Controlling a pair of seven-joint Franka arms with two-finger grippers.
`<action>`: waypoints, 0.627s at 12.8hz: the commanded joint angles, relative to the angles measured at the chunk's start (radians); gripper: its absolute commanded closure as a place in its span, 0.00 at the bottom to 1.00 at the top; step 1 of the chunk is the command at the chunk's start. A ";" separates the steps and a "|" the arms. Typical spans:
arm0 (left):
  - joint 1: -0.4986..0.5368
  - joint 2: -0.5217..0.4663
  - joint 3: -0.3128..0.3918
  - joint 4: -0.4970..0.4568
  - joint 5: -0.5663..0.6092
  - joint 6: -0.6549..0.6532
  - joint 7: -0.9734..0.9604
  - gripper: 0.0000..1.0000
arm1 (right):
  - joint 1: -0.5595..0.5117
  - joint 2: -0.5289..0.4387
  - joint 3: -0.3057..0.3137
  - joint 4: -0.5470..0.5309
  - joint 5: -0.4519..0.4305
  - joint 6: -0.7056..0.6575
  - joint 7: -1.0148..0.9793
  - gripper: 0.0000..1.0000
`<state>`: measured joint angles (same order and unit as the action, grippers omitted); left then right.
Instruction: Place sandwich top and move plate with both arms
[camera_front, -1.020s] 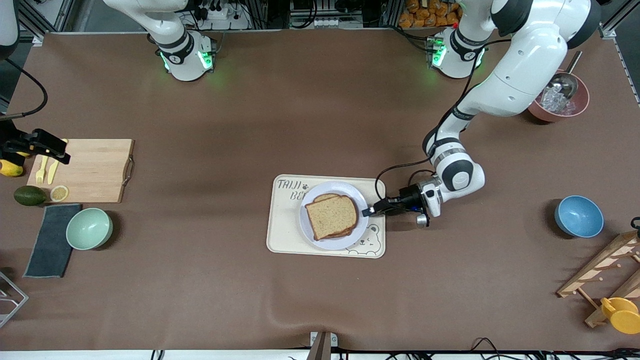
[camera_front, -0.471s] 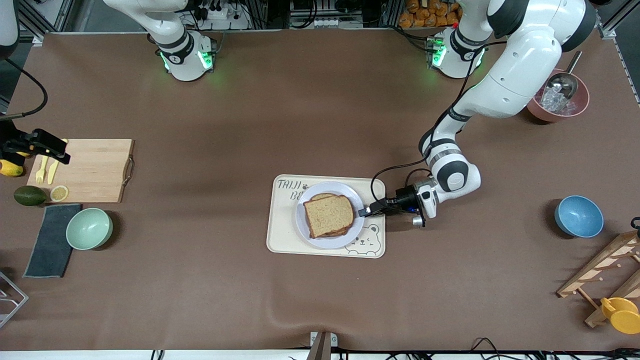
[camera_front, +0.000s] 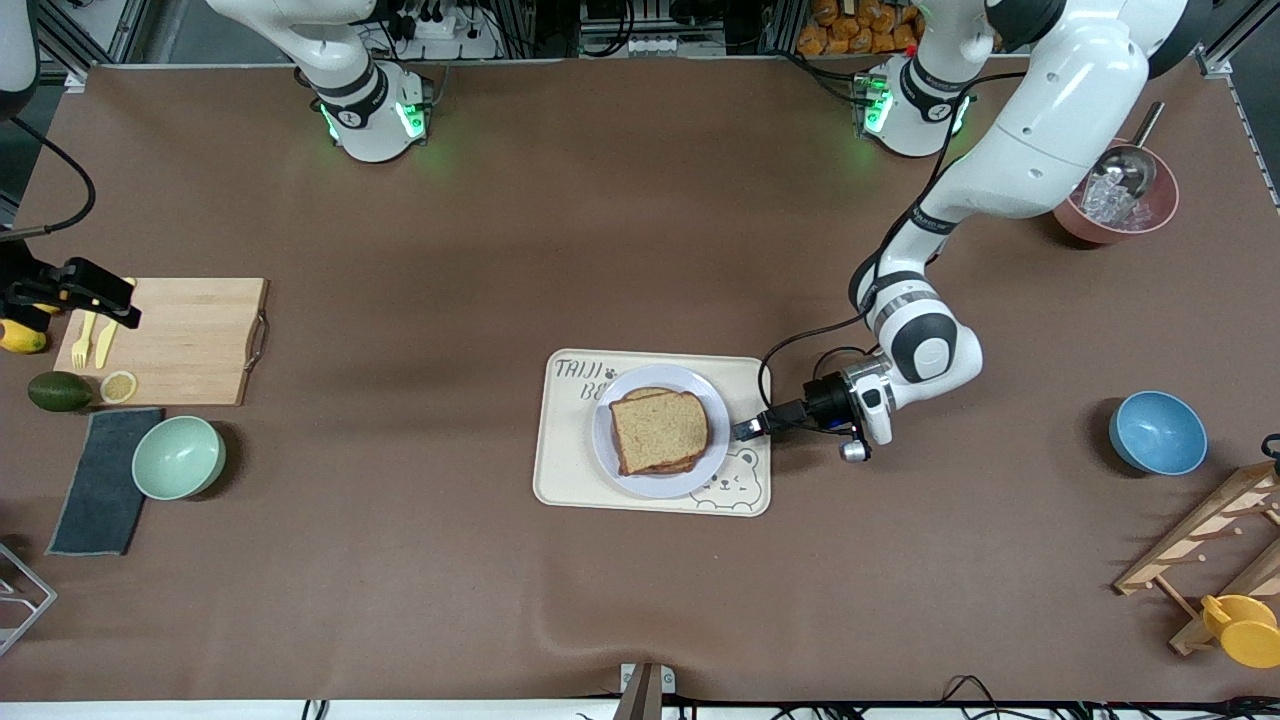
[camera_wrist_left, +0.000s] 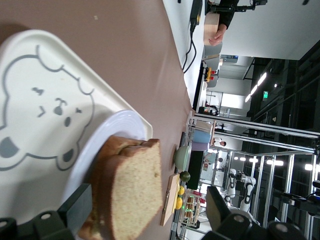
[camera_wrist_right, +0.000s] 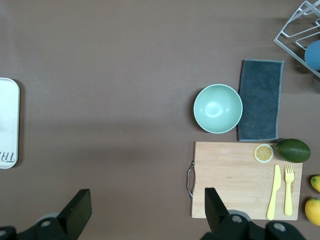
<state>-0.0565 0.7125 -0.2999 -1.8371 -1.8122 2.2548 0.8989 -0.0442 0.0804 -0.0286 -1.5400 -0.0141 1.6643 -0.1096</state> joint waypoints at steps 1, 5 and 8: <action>0.035 -0.062 0.001 -0.027 0.196 0.006 -0.136 0.00 | -0.003 -0.016 0.006 -0.015 0.005 0.000 0.014 0.00; 0.070 -0.080 -0.001 0.013 0.431 0.005 -0.290 0.00 | 0.001 -0.016 0.006 -0.014 0.005 0.006 0.014 0.00; 0.079 -0.080 0.001 0.071 0.560 -0.004 -0.398 0.00 | 0.001 -0.016 0.007 -0.011 0.005 0.008 0.014 0.00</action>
<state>0.0197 0.6494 -0.2968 -1.7947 -1.3383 2.2559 0.5908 -0.0431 0.0804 -0.0247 -1.5401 -0.0141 1.6676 -0.1096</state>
